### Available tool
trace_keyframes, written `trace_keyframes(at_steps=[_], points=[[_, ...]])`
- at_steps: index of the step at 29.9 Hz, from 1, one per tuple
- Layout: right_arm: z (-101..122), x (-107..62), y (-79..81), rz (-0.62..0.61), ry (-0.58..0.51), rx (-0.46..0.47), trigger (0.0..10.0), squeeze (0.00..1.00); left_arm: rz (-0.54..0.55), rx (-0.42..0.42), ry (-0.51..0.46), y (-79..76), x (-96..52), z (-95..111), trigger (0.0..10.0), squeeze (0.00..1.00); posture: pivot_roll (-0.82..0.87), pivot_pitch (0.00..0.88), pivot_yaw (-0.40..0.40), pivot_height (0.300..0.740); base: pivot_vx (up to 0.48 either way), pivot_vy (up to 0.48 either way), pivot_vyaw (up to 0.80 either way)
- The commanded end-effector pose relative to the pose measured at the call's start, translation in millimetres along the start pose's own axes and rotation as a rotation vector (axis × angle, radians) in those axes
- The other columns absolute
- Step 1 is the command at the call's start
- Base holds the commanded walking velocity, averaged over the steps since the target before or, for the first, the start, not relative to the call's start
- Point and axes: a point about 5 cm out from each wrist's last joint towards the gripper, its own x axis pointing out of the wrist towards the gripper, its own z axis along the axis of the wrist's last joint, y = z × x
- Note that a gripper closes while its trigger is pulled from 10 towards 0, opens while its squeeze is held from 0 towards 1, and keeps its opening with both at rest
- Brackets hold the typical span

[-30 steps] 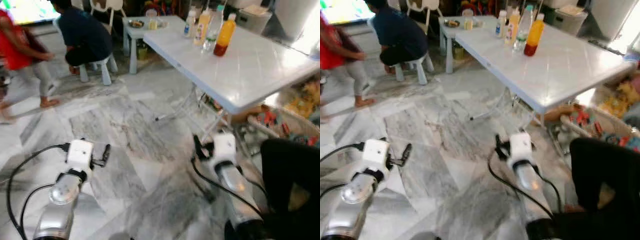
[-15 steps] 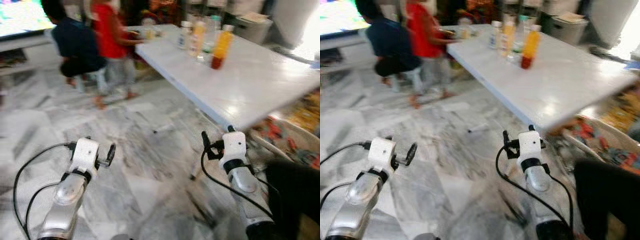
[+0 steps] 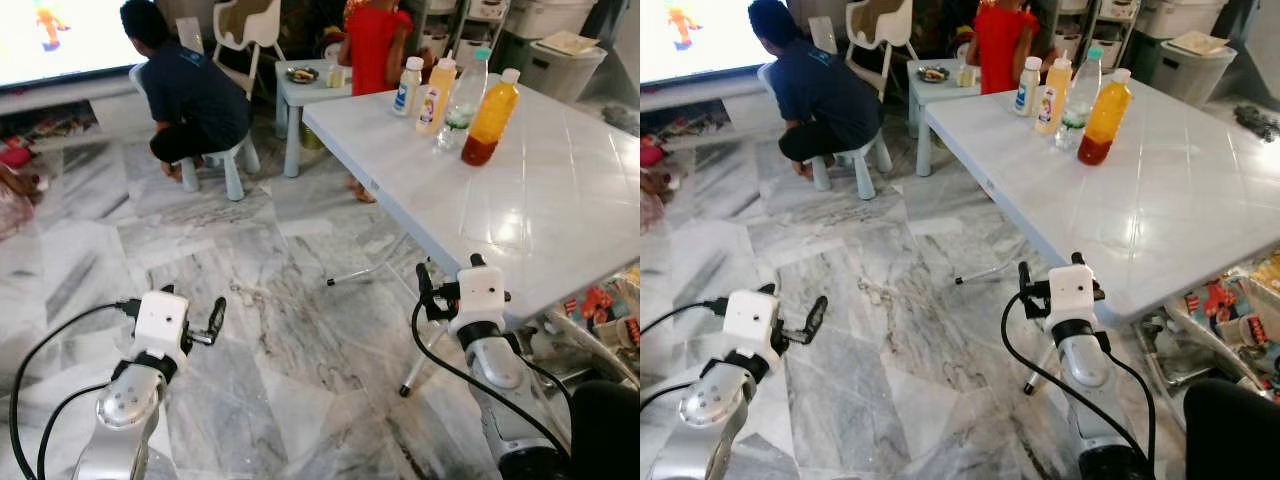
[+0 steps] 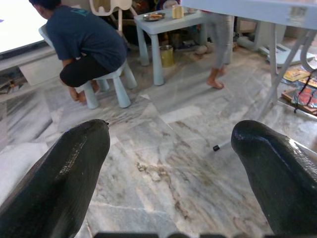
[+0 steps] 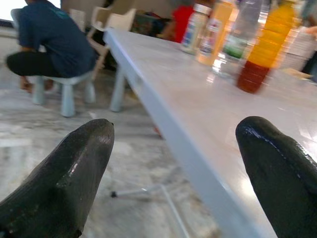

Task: Restocking fridge

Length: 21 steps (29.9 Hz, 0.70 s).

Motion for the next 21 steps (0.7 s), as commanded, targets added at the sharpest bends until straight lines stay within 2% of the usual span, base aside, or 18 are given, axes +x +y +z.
trace_keyframes(at_steps=[1,8,11,18,21], points=[[6,3.6,3.6,0.010,-0.020,0.007,10.0,0.00,0.007,0.014,0.003,2.0,0.3,2,10.0,0.00,0.02,0.000,-0.037,0.740,0.461,0.000,-0.42],[5,4.8,4.0,0.008,-0.018,0.008,10.0,0.00,0.023,-0.011,-0.018,0.0,12.1,10,10.0,0.00,0.02,0.000,-0.038,0.740,0.437,0.000,0.00],[5,4.9,3.6,0.006,-0.018,0.005,10.0,0.00,0.021,-0.007,-0.030,-1.3,19.0,12,10.0,0.00,0.01,0.000,-0.036,0.740,0.394,0.272,0.00],[6,4.4,1.0,-0.001,-0.022,-0.005,10.0,0.00,0.031,-0.015,-0.050,-3.7,24.8,16,10.0,0.00,0.00,0.000,-0.034,0.740,0.375,0.299,0.00],[5,4.0,-0.2,-0.002,-0.022,-0.006,10.0,0.00,0.032,-0.012,-0.050,-6.1,26.1,15,10.0,0.00,-0.01,0.000,-0.034,0.740,0.356,0.322,-0.66]])
